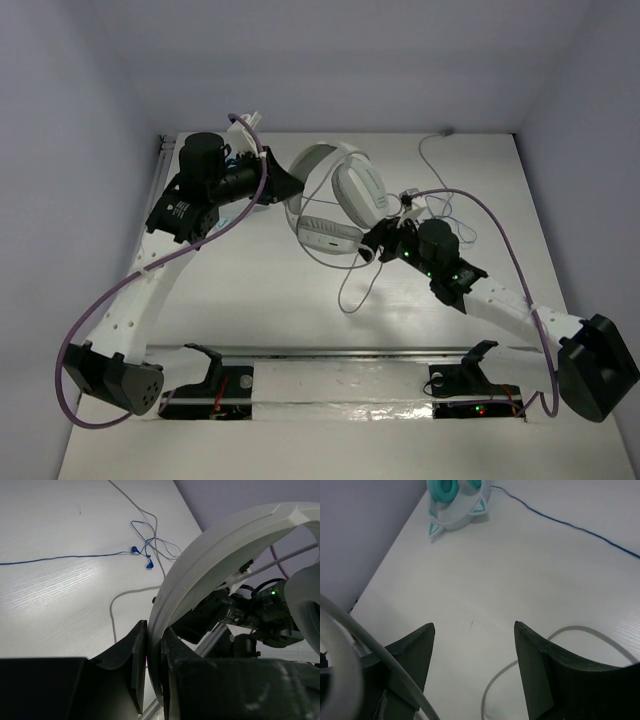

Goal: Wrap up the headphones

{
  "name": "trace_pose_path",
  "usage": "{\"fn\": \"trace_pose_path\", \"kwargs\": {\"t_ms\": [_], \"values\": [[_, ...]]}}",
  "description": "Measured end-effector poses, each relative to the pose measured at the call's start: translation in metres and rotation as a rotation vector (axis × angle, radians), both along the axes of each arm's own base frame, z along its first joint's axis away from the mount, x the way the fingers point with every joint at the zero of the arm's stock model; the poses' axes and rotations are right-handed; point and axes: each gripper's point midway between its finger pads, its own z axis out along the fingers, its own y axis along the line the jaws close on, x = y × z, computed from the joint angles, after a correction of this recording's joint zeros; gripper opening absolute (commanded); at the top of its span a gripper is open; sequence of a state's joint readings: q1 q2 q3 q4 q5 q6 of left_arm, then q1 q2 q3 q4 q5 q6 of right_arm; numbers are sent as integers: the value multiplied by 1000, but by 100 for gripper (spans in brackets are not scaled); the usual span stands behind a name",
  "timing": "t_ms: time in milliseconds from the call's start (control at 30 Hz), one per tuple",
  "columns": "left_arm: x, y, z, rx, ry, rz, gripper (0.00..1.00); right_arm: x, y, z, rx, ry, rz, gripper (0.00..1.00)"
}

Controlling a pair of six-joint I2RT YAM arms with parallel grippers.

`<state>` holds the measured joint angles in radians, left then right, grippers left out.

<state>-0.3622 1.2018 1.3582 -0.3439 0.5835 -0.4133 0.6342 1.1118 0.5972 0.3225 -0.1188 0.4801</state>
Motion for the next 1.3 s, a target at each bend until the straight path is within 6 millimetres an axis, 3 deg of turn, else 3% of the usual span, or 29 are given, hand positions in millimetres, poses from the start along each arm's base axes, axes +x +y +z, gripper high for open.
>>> {"fn": "trace_pose_path", "kwargs": {"t_ms": [300,400,433,533,600,700,800,1000,1133,1300], "values": [[8,1,22,-47,17,32,0,-9,18,-24,62,40,91,54],[17,1,35,-75,16,58,0,-13,20,-29,90,51,108,33],[21,0,41,-88,12,65,0,-15,20,-35,91,67,110,21],[32,0,56,-128,3,88,0,-15,23,-43,98,93,111,5],[37,0,61,-161,9,99,0,-16,25,-44,103,102,113,0],[48,5,67,-220,35,118,0,-22,35,-50,93,120,130,0],[68,14,70,-291,64,171,0,-34,57,-64,54,155,167,0],[104,41,51,-359,142,330,0,-73,97,-95,-52,223,237,0],[127,65,46,-349,117,491,0,-103,105,-109,-112,257,275,0],[143,89,37,-311,77,635,0,-123,110,-114,-181,272,271,0]]}}
